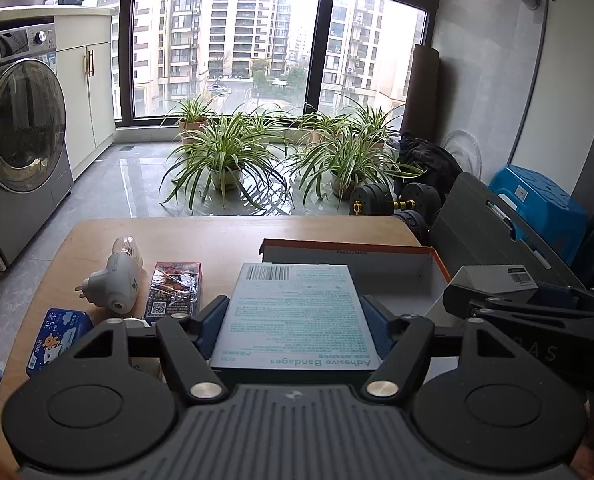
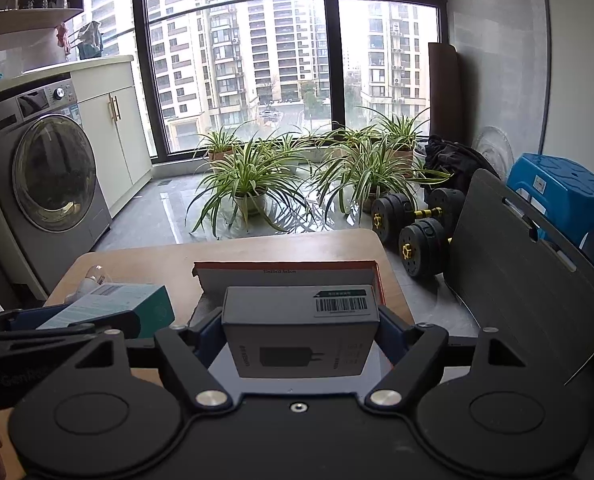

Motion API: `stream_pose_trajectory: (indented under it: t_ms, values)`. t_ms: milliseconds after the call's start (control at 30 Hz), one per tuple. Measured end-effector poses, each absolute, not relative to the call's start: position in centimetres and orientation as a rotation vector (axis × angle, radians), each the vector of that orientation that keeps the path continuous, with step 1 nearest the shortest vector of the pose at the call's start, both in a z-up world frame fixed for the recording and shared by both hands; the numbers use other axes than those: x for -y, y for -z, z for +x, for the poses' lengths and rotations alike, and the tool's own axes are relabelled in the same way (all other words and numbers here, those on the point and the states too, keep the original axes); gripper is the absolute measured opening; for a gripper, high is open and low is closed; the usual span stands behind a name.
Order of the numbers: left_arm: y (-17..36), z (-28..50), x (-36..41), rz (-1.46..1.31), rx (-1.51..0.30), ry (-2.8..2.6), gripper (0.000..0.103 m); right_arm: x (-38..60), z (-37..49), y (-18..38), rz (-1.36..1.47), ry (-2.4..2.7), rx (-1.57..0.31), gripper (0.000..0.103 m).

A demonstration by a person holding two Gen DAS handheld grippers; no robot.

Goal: Organize rigid objects
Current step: 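Carry both held boxes up and over toward the orange-rimmed cardboard tray, then lower both boxes into the tray and open both tools to release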

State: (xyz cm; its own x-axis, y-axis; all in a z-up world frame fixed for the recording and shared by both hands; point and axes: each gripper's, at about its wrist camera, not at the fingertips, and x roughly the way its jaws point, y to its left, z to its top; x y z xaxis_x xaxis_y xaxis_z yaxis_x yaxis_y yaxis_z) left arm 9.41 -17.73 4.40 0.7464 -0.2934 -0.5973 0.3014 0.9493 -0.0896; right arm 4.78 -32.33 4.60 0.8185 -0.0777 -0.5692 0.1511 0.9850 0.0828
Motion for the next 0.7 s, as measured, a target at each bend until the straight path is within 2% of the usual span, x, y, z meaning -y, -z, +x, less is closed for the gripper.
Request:
stream_pose_trajectory:
  t_ms: [700]
  values:
    - [-2.2, 10.6, 18.3, 0.016, -0.708, 0.331, 0.072, 32.5, 6.7, -3.2, 0.139, 0.129, -0.648, 0.092]
